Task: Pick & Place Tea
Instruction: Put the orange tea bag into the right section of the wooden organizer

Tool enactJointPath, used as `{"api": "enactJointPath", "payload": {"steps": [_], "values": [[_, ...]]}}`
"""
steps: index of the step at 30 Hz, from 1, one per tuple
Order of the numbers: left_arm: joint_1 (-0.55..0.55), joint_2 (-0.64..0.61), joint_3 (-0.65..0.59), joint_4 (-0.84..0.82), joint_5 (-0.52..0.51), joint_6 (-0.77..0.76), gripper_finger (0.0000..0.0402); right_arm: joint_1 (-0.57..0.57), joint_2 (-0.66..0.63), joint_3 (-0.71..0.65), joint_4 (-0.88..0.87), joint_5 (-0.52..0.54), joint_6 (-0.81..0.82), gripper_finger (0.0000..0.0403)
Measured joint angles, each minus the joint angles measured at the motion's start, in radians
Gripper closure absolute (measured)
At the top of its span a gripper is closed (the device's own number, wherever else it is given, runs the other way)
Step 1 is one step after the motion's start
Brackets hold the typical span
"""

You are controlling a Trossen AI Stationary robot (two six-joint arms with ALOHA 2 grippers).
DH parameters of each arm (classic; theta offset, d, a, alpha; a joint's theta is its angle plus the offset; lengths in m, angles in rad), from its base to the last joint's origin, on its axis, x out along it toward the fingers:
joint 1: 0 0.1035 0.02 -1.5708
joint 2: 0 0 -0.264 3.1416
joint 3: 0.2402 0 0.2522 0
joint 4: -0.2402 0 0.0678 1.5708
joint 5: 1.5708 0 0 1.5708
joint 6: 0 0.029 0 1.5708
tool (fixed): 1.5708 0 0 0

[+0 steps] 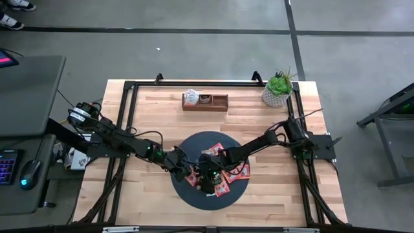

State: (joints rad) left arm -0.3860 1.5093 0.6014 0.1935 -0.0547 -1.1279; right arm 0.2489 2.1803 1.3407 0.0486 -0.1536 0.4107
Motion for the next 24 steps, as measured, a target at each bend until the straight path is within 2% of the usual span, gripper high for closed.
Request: {"api": "enactJointPath", "payload": {"steps": [1,3,16,24], "values": [[0.000,0.000,0.000,-0.005,0.000,0.003,0.0380,0.000,0.000,0.000,0.000,0.003,0.000,0.0206],[0.000,0.000,0.000,-0.011,-0.001,0.020,0.0393,-0.001,0.000,0.000,0.000,0.008,0.000,0.0206],[0.001,-0.001,0.000,-0.009,-0.012,0.117,0.0401,-0.008,-0.036,-0.003,-0.031,0.027,0.000,0.0206],[0.001,-0.031,0.036,-0.016,-0.052,0.282,0.0401,-0.055,-0.140,-0.003,-0.123,0.015,-0.054,0.0206]]}}
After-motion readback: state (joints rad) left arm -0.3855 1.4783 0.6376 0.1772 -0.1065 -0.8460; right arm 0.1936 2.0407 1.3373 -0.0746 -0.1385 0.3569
